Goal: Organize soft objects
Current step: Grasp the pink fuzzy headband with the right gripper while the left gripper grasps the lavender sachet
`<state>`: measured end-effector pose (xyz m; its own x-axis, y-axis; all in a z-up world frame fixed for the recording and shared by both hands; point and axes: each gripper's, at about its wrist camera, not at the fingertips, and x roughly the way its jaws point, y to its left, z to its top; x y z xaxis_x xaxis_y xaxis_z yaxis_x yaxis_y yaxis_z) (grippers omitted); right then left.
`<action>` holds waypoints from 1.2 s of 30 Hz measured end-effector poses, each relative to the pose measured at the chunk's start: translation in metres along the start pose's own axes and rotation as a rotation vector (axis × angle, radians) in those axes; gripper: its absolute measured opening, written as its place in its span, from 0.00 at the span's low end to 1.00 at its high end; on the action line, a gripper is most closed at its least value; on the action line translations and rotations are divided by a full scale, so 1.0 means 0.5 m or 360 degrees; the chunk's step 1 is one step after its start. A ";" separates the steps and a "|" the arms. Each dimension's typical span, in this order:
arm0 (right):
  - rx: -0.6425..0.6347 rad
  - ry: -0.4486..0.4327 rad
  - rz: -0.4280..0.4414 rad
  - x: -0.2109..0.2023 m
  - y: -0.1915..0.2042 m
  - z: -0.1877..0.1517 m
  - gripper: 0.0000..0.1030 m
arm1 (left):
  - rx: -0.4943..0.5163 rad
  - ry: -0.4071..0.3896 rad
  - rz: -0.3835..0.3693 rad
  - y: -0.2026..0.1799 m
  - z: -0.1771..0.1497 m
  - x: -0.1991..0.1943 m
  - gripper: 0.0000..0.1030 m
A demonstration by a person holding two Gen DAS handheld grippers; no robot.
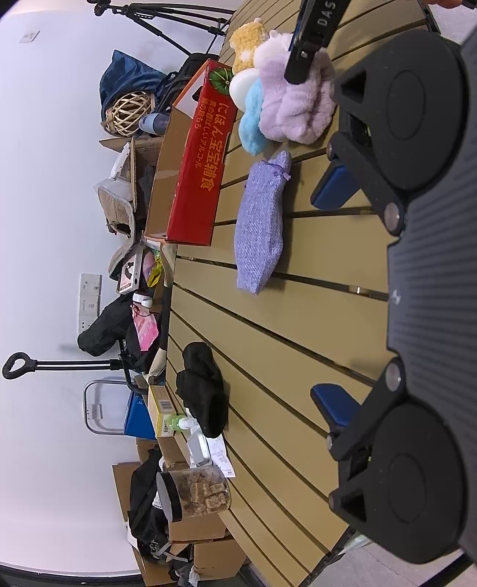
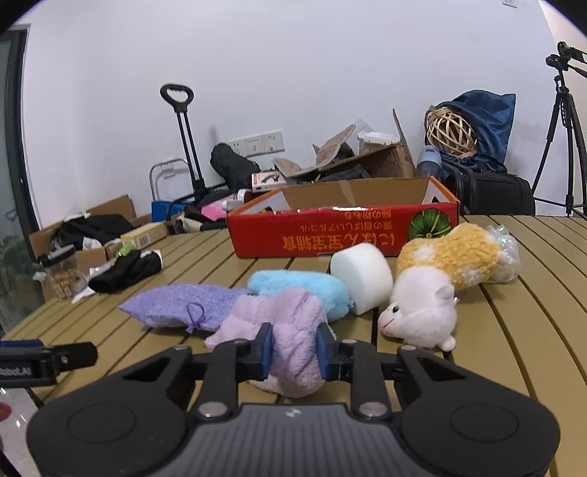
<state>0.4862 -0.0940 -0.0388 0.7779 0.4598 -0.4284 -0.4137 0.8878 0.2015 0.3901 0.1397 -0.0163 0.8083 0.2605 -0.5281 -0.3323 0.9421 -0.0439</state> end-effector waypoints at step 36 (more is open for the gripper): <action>0.0360 -0.0223 0.0081 -0.059 -0.148 0.063 0.22 | 0.0019 0.0231 0.0261 -0.189 0.112 0.209 1.00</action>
<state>0.5088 -0.1727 -0.0134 0.8232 0.4882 -0.2898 -0.3499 0.8382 0.4183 0.5334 0.0896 -0.0199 0.6649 0.3781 -0.6441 -0.4471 0.8923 0.0623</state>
